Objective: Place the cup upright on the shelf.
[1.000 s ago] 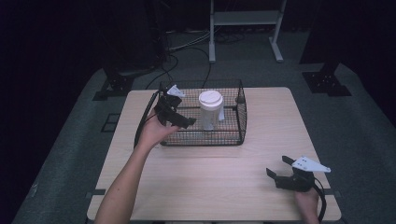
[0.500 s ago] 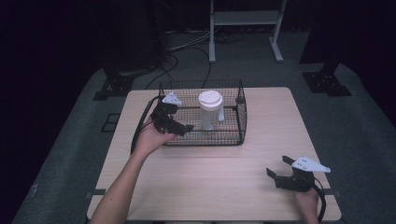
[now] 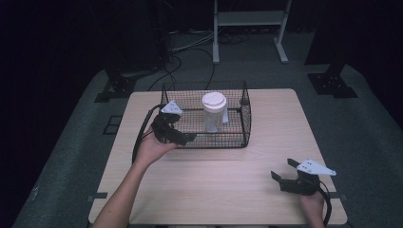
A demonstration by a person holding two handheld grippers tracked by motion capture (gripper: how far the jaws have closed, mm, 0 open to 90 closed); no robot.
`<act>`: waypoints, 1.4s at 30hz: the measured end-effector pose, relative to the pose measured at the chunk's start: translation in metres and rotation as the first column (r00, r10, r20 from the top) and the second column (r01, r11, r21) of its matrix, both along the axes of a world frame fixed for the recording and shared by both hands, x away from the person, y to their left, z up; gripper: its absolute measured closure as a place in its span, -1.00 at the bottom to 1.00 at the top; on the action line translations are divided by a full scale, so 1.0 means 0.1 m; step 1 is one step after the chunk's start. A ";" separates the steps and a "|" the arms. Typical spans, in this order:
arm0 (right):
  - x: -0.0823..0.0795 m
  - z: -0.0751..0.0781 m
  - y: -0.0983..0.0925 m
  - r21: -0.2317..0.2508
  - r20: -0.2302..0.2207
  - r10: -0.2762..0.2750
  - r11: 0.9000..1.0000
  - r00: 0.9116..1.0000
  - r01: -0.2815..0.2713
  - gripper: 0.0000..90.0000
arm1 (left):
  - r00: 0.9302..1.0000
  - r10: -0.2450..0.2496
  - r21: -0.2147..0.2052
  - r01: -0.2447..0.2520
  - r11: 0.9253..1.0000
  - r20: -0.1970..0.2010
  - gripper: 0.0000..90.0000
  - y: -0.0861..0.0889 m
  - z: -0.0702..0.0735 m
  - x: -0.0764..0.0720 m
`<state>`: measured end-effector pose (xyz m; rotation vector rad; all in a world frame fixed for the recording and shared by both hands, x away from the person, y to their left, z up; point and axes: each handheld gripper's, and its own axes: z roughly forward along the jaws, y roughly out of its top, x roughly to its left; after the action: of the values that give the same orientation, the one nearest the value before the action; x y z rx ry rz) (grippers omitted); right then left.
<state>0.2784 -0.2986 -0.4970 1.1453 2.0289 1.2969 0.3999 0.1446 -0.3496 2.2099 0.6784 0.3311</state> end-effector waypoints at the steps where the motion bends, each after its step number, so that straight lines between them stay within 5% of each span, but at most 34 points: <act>1: 0.00 0.00 0.00 -0.001 0.000 0.000 1.000 1.000 0.000 -0.71 | 1.000 -0.004 -0.008 0.004 1.000 -0.002 -0.98 0.00 -0.01 -0.01; 22: 0.00 0.00 0.01 -0.012 -0.001 -0.004 1.000 1.000 0.004 -0.71 | 1.000 -0.020 -0.089 0.020 0.996 0.002 -0.98 0.03 -0.14 -0.26; 42: 0.00 0.00 0.02 -0.019 -0.007 -0.007 1.000 1.000 0.006 -0.71 | 0.999 -0.027 -0.066 0.029 0.997 0.030 -0.98 0.16 -0.29 -0.55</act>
<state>0.2783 -0.2969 -0.4971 1.1486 2.0362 1.2701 0.3452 0.1604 -0.3784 2.1458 0.6340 0.3213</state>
